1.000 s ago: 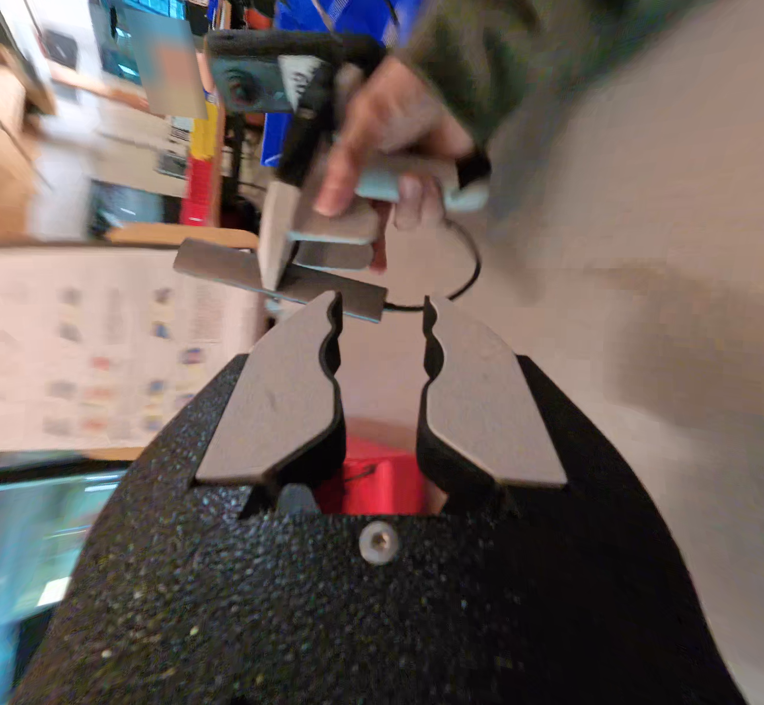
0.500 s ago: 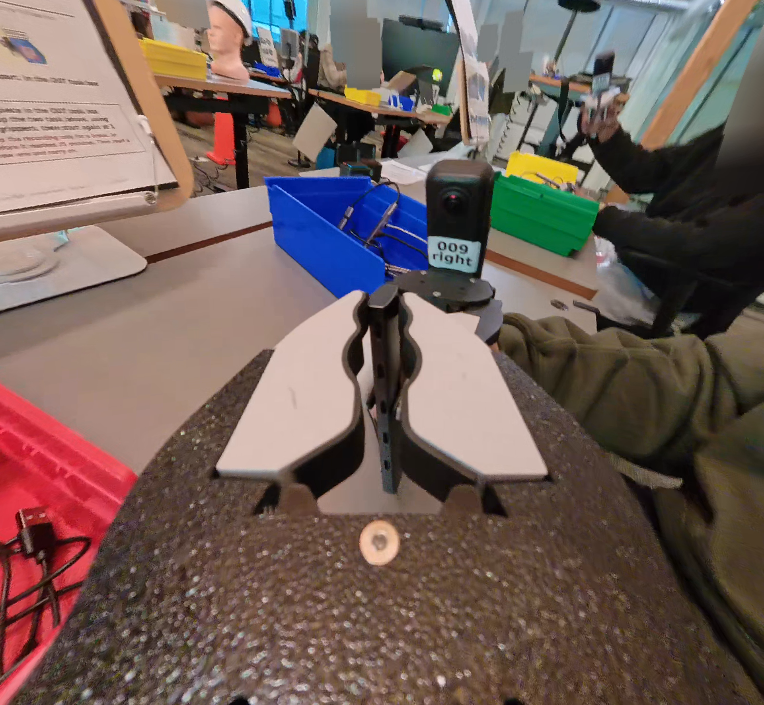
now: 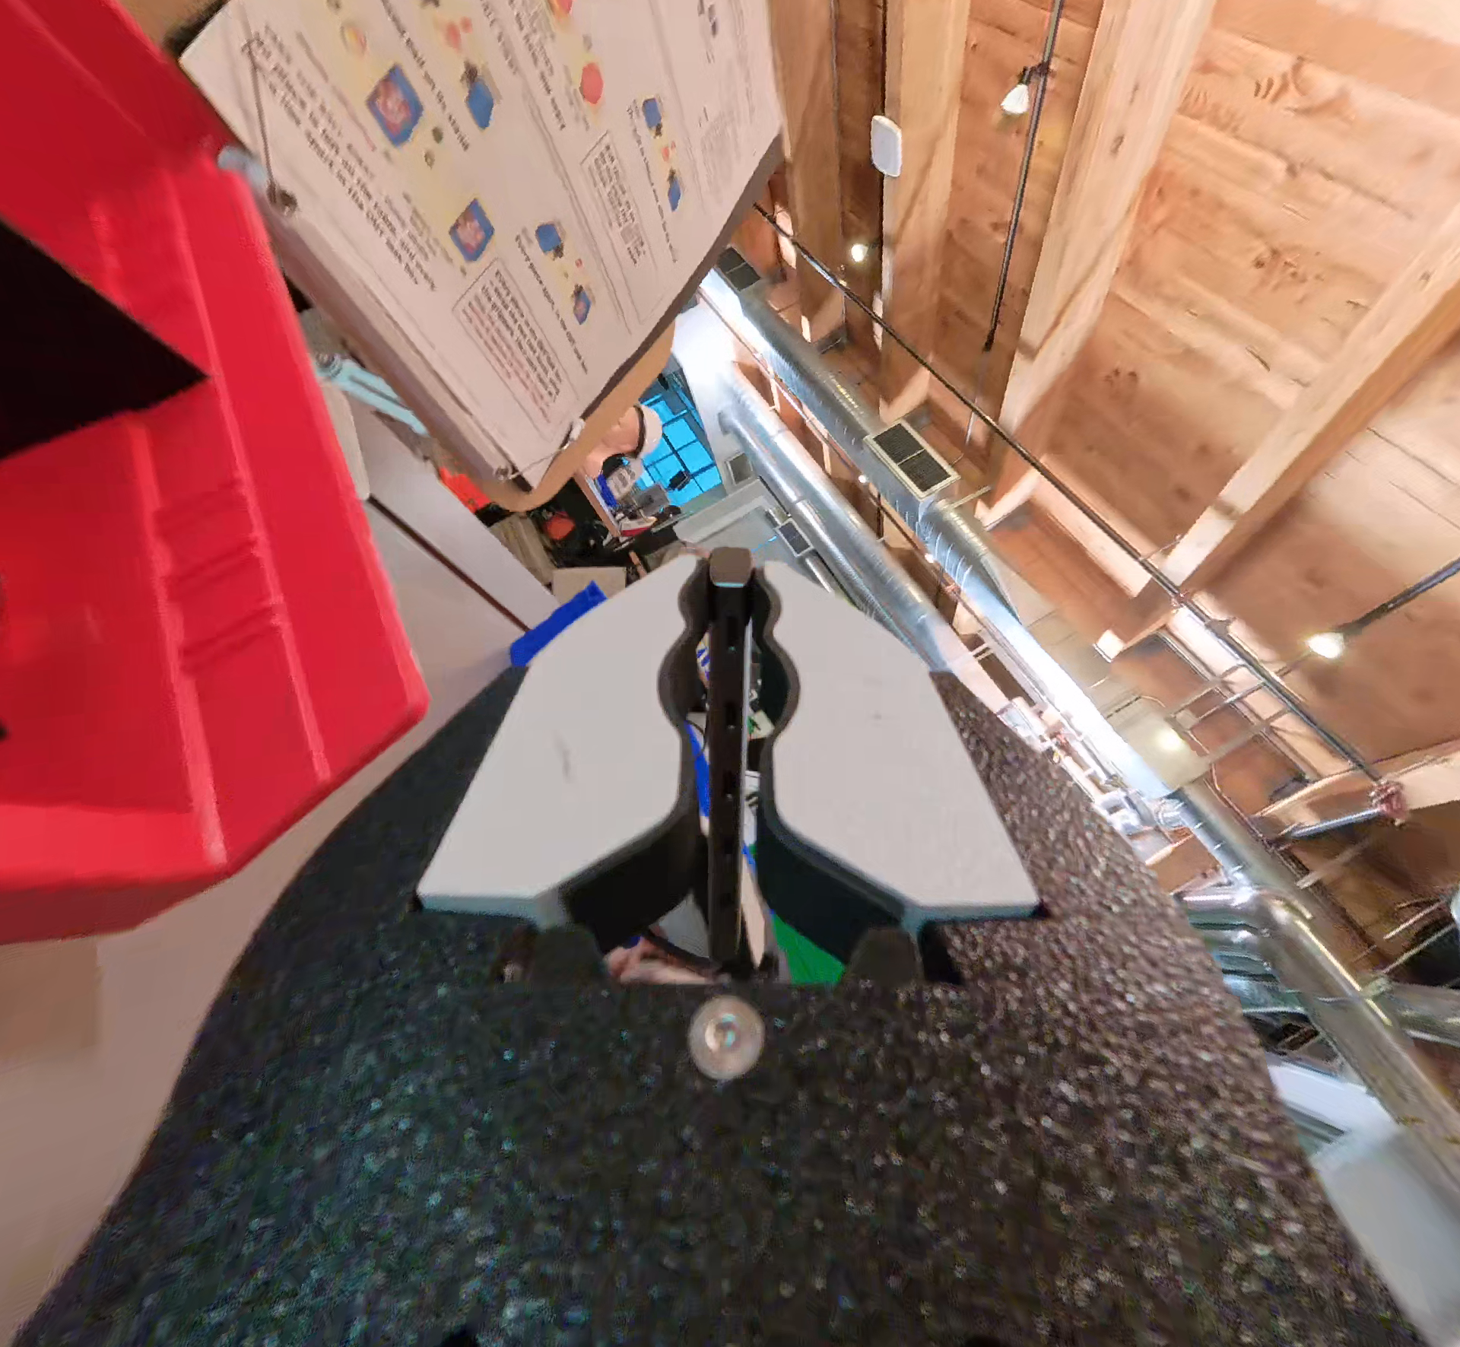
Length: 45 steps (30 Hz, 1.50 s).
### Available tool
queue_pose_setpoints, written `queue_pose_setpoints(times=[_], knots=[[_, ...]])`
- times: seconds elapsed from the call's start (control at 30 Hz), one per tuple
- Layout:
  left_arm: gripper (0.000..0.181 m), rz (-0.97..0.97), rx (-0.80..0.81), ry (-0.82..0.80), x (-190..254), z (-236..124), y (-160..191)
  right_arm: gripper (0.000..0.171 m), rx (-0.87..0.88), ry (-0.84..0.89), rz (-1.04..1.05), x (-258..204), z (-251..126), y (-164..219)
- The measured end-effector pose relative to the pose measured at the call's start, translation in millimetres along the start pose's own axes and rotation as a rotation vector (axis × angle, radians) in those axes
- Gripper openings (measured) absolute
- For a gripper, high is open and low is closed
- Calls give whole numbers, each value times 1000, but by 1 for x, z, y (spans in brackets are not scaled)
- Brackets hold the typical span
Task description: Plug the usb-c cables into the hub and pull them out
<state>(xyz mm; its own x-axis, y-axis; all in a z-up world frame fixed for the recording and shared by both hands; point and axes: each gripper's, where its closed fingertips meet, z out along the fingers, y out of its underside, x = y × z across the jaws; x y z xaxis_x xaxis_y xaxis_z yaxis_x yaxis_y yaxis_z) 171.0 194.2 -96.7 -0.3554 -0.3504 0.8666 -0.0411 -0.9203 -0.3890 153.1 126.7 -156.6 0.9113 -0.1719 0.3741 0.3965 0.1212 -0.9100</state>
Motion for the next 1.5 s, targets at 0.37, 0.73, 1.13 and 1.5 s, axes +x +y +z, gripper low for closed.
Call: queue_pose_setpoints(times=[0.37, 0.73, 1.13, 1.5], knots=[[10, -25, -64, -87, -32, 8, 15, 23, 17, -16, 179, 11, -3, 2], [25, 447, -222, -295, -53, 11, 18, 23, 34, -109, 603, 25, -7, 6], [47, 552, -240, -383, -55, 6, 3, 24, 89, -20, 658, 43, -12, 5], [17, 82, -431, -75, -31, 23, 77, 23, 32, 4, 418, 32, -10, 6]])
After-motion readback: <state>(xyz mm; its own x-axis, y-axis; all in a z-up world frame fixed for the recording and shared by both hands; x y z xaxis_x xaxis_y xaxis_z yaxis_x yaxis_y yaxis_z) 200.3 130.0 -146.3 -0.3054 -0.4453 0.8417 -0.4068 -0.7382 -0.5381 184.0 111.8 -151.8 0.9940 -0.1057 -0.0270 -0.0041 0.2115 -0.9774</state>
